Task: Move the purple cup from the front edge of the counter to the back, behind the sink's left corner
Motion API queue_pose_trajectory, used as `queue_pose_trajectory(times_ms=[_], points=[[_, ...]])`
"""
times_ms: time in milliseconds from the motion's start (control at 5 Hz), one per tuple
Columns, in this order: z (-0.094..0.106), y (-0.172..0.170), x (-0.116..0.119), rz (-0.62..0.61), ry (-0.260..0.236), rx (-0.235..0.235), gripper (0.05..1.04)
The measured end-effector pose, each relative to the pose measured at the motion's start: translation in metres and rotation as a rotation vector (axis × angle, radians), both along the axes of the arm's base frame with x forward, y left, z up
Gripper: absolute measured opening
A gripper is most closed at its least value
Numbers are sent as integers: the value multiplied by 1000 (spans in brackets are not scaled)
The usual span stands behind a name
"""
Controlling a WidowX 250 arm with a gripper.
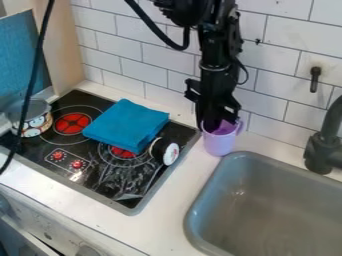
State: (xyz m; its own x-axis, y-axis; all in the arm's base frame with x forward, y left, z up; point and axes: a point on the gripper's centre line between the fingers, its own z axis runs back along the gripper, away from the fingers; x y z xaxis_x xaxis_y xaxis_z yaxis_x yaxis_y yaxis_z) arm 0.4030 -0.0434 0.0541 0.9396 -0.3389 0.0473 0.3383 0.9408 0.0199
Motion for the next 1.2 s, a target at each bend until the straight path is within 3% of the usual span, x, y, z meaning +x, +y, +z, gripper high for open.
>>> queue_pose_trajectory(times_ms=[600,800,1200], points=[[1,6,-11,21,-1,27,116],[5,6,-19,23,-4,-5,307],[26,15,-23,57,-67,-109,900]])
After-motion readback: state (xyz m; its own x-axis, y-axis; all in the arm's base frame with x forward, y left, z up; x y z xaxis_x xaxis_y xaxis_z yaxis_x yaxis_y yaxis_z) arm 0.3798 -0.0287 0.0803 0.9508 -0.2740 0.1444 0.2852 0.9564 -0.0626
